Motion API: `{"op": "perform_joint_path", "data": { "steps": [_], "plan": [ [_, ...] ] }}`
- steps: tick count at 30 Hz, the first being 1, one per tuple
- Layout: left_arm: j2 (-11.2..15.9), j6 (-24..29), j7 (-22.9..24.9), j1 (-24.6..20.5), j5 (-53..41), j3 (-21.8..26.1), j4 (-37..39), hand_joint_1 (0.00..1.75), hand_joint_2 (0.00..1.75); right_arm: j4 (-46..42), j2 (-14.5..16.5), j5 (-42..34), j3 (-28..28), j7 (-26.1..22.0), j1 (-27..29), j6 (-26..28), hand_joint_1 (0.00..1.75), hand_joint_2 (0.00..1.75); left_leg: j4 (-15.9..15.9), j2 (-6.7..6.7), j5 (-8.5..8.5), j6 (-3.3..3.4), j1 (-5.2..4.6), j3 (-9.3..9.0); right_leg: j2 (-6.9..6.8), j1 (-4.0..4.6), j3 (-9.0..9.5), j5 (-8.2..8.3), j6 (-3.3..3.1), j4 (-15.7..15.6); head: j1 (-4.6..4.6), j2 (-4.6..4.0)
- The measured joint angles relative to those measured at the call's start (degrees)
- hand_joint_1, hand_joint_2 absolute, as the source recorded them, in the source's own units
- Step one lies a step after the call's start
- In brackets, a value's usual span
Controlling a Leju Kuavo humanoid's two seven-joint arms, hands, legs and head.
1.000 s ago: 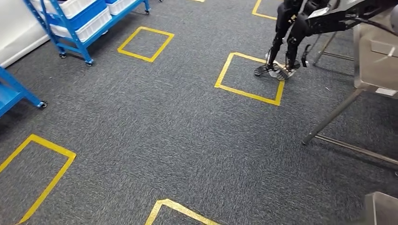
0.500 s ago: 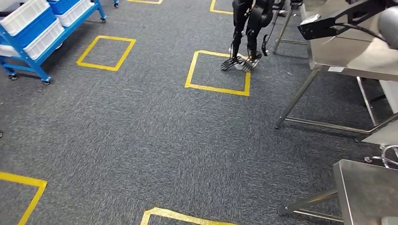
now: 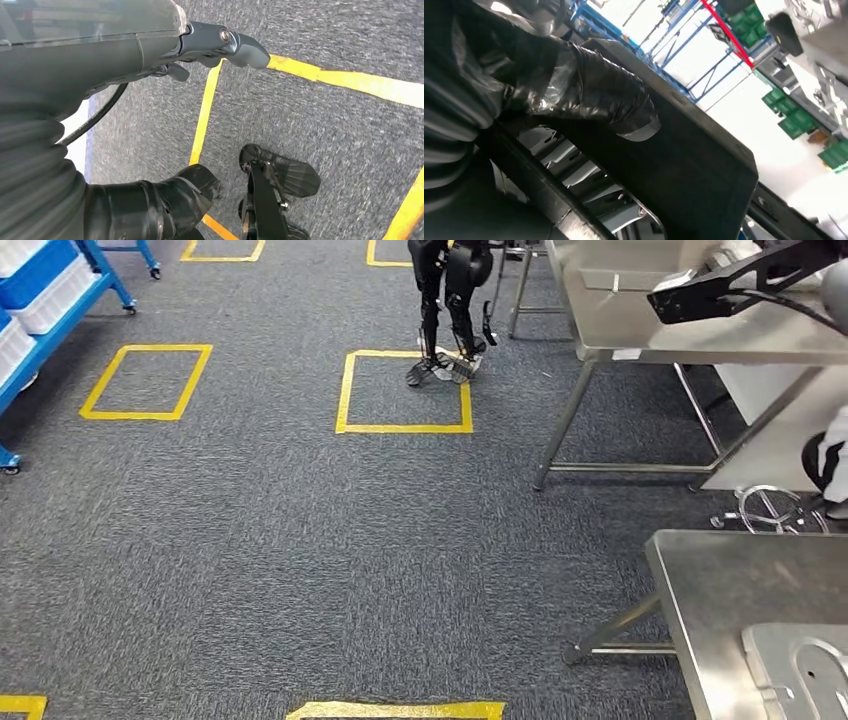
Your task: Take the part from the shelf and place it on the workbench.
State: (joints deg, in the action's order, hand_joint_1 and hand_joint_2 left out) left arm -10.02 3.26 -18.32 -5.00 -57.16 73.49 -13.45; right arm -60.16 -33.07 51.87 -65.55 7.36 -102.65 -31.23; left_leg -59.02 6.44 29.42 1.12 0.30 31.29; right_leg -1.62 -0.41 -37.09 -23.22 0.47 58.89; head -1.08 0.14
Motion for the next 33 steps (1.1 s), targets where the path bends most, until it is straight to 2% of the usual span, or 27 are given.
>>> {"op": "perform_joint_path", "data": {
  "steps": [1,3,4,5,6,7,8,10,12,13,14,15,17,18,19,20,21,22,23,25,26,27,29,30,31,32,33],
  "plan": [
    [-0.01,0.00,0.00,-0.02,0.00,-0.03,0.01,0.00,1.75,-0.03,0.08,0.02,0.01,0.01,-0.11,0.02,1.75,1.75,-1.39,-1.39,1.04,-0.19,0.15,0.51,0.63,-0.16,0.11,0.11,-0.38,-0.23,-0.02,0.01],
    [0.01,0.00,0.00,0.07,0.00,-0.08,0.02,0.00,1.75,-0.08,0.39,0.04,0.00,0.02,-0.25,0.02,1.75,1.75,-7.54,-4.89,4.38,-0.38,0.38,3.22,1.86,-0.30,0.23,0.21,-0.90,-0.45,-0.03,0.01],
    [0.01,0.00,0.01,0.14,0.00,-0.10,0.02,0.00,1.75,-0.09,0.56,0.05,-0.03,0.00,-0.20,0.01,1.75,1.75,-11.61,-5.73,6.04,-0.42,0.41,5.23,2.57,-0.27,0.19,0.19,-1.05,-0.39,-0.03,0.01],
    [-0.01,0.00,0.01,0.19,0.00,-0.12,0.03,0.00,1.75,-0.09,0.68,0.04,-0.07,-0.03,-0.10,0.00,1.75,1.75,-14.82,-6.03,6.95,-0.47,0.41,6.95,3.38,-0.25,0.16,0.17,-1.09,-0.30,-0.03,0.01],
    [-0.02,0.00,0.02,0.23,0.00,-0.13,0.04,0.00,1.75,-0.10,0.75,0.03,-0.09,-0.05,-0.02,-0.01,1.75,1.75,-16.28,-6.15,6.78,-0.49,0.42,7.93,4.24,-0.23,0.13,0.14,-1.10,-0.18,-0.03,0.00],
    [-0.02,0.00,0.02,0.25,0.00,-0.14,0.05,0.00,1.75,-0.11,0.79,0.02,-0.10,-0.05,0.01,-0.01,1.75,1.75,-15.45,-6.29,5.43,-0.47,0.47,7.88,5.13,-0.24,0.12,0.10,-1.08,-0.02,-0.03,-0.01],
    [-0.02,0.00,0.02,0.27,0.00,-0.15,0.07,0.00,1.75,-0.12,0.80,0.02,-0.10,-0.04,0.01,-0.01,1.75,1.75,-12.49,-6.69,3.20,-0.42,0.57,6.80,5.97,-0.28,0.13,0.03,-1.01,0.17,-0.03,-0.01],
    [0.02,0.00,0.02,0.45,0.00,-0.18,0.07,0.00,1.75,-0.12,0.81,0.03,-0.11,-0.02,-0.03,-0.01,1.75,1.75,-5.07,-9.62,-0.56,-0.35,0.98,3.85,7.55,-0.35,-0.15,-0.17,-0.64,0.78,-0.02,-0.01],
    [0.03,0.00,0.02,0.53,0.00,-0.20,0.07,0.00,1.75,-0.13,0.85,0.03,-0.11,-0.03,-0.06,-0.01,1.75,1.75,-1.79,-11.82,-1.48,-0.25,1.13,2.50,9.13,-0.55,-0.84,-0.07,0.07,1.17,-0.02,-0.01],
    [0.03,0.00,0.01,0.46,0.00,-0.21,0.07,0.00,1.75,-0.13,0.81,0.02,-0.11,-0.04,-0.07,-0.01,1.75,1.75,-1.64,-11.63,-1.43,-0.12,0.99,2.36,9.97,-0.69,-1.15,0.15,0.51,1.15,-0.03,-0.01],
    [0.02,0.00,0.01,0.33,0.00,-0.25,0.08,0.00,1.75,-0.13,0.69,0.01,-0.10,-0.03,-0.05,-0.01,1.75,1.75,-1.50,-10.77,-1.61,0.20,0.92,2.34,10.64,-0.90,-1.35,0.37,0.92,1.00,-0.03,0.00],
    [0.02,0.00,0.01,0.25,0.00,-0.27,0.08,0.00,1.75,-0.12,0.48,0.01,-0.09,-0.02,-0.06,-0.01,1.75,1.75,-1.19,-9.94,-1.84,0.58,0.87,2.19,10.11,-0.92,-1.55,0.34,1.19,1.14,0.01,-0.01],
    [0.04,0.00,0.00,0.26,0.00,-0.31,0.09,0.00,1.75,-0.12,0.14,0.02,-0.08,0.01,-0.20,0.00,1.75,1.75,-0.43,-8.11,-2.30,1.41,0.85,1.89,6.33,-0.63,-2.99,-1.48,1.53,4.08,0.06,0.00],
    [0.07,0.00,0.01,0.34,0.00,-0.31,0.09,0.00,1.75,-0.13,0.09,0.02,-0.09,-0.01,-0.22,0.00,1.75,1.75,-0.29,-7.28,-2.37,1.64,0.67,1.82,4.00,-0.49,-4.40,-3.19,1.61,7.19,0.09,0.00],
    [0.08,0.00,0.01,0.42,0.00,-0.31,0.09,0.00,1.75,-0.14,0.10,0.02,-0.09,-0.02,-0.14,-0.01,1.75,1.75,-0.22,-6.45,-2.37,1.79,0.50,1.83,2.61,-0.48,-6.14,-5.01,1.72,10.98,0.09,0.00],
    [0.09,0.00,0.01,0.47,0.00,-0.31,0.09,0.00,1.75,-0.15,0.10,0.02,-0.10,-0.03,0.01,-0.02,1.75,1.75,-0.23,-5.64,-2.33,1.84,0.34,1.85,2.11,-0.55,-7.65,-6.28,1.77,14.29,0.09,0.00],
    [0.09,0.00,0.01,0.49,0.00,-0.31,0.09,0.00,1.75,-0.15,0.11,0.02,-0.11,-0.04,0.15,-0.03,1.75,1.75,-0.24,-4.87,-2.26,1.88,0.21,1.85,1.93,-0.61,-8.42,-6.65,1.77,16.10,0.09,0.01],
    [0.09,0.00,0.00,0.47,0.00,-0.31,0.09,0.00,1.75,-0.14,0.11,0.02,-0.12,-0.04,0.24,-0.03,1.75,1.75,-0.24,-4.11,-2.16,1.91,0.09,1.82,1.83,-0.63,-8.05,-5.97,1.69,15.69,0.10,0.01],
    [0.08,0.00,0.00,0.45,0.00,-0.32,0.09,0.00,1.75,-0.14,0.11,0.02,-0.12,-0.04,0.24,-0.03,1.75,1.75,-0.24,-3.42,-2.04,1.90,-0.01,1.70,1.58,-0.55,-6.43,-4.42,1.52,12.95,0.10,0.00],
    [0.05,0.00,0.00,0.43,0.00,-0.33,0.09,0.00,1.75,-0.13,0.12,0.02,-0.09,-0.02,0.14,-0.01,1.75,1.75,-0.22,-2.16,-1.71,1.75,-0.25,1.37,0.09,0.02,-1.87,-1.49,0.90,4.86,0.09,-0.01],
    [0.03,0.00,0.01,0.43,0.00,-0.33,0.09,0.00,1.75,-0.14,0.16,0.02,-0.09,-0.02,0.08,0.00,1.75,1.75,-0.19,-1.62,-1.55,1.61,-0.32,1.22,-0.45,0.42,-0.33,-0.75,0.54,2.03,0.09,-0.01],
    [0.03,0.00,0.01,0.39,0.00,-0.33,0.09,0.00,1.75,-0.14,0.19,0.02,-0.08,-0.02,0.05,0.01,1.75,1.75,-0.14,-1.10,-1.42,1.42,-0.38,1.08,-0.67,0.78,0.37,-0.62,0.20,0.64,0.08,-0.01],
    [0.03,0.00,0.01,0.19,0.00,-0.34,0.09,0.00,1.75,-0.14,0.19,0.02,-0.07,-0.01,-0.04,0.01,1.75,1.75,0.07,-0.10,-1.21,0.94,-0.39,0.69,0.34,1.10,0.48,-0.59,-0.36,0.23,0.08,0.00],
    [0.03,0.00,0.01,0.10,0.00,-0.35,0.09,0.00,1.75,-0.17,0.20,0.02,-0.04,-0.01,-0.08,0.01,1.75,1.75,0.00,-0.22,-0.94,0.63,-0.33,0.51,0.83,0.93,0.76,-0.47,-0.63,-0.15,0.06,0.00],
    [0.03,0.00,0.01,0.06,0.00,-0.36,0.09,0.00,1.75,-0.20,0.22,0.02,-0.02,0.01,-0.17,0.00,1.75,1.75,-0.62,-1.10,-0.33,0.38,-0.26,0.60,1.30,0.70,1.12,-0.32,-0.94,-0.61,0.05,-0.01],
    [0.03,0.00,0.01,0.06,0.00,-0.36,0.09,0.00,1.75,-0.23,0.32,0.03,0.00,0.01,-0.31,0.02,1.75,1.75,-2.26,-2.47,0.76,0.19,-0.19,1.23,1.68,0.45,1.48,-0.16,-1.21,-1.07,0.03,-0.01],
    [0.03,0.00,0.01,0.12,0.00,-0.36,0.09,0.00,1.75,-0.27,0.48,0.03,0.01,0.02,-0.39,0.03,1.75,1.75,-5.19,-4.12,2.36,0.06,-0.07,2.60,2.06,0.24,1.75,-0.08,-1.42,-1.33,0.01,-0.01]
  ]
}}
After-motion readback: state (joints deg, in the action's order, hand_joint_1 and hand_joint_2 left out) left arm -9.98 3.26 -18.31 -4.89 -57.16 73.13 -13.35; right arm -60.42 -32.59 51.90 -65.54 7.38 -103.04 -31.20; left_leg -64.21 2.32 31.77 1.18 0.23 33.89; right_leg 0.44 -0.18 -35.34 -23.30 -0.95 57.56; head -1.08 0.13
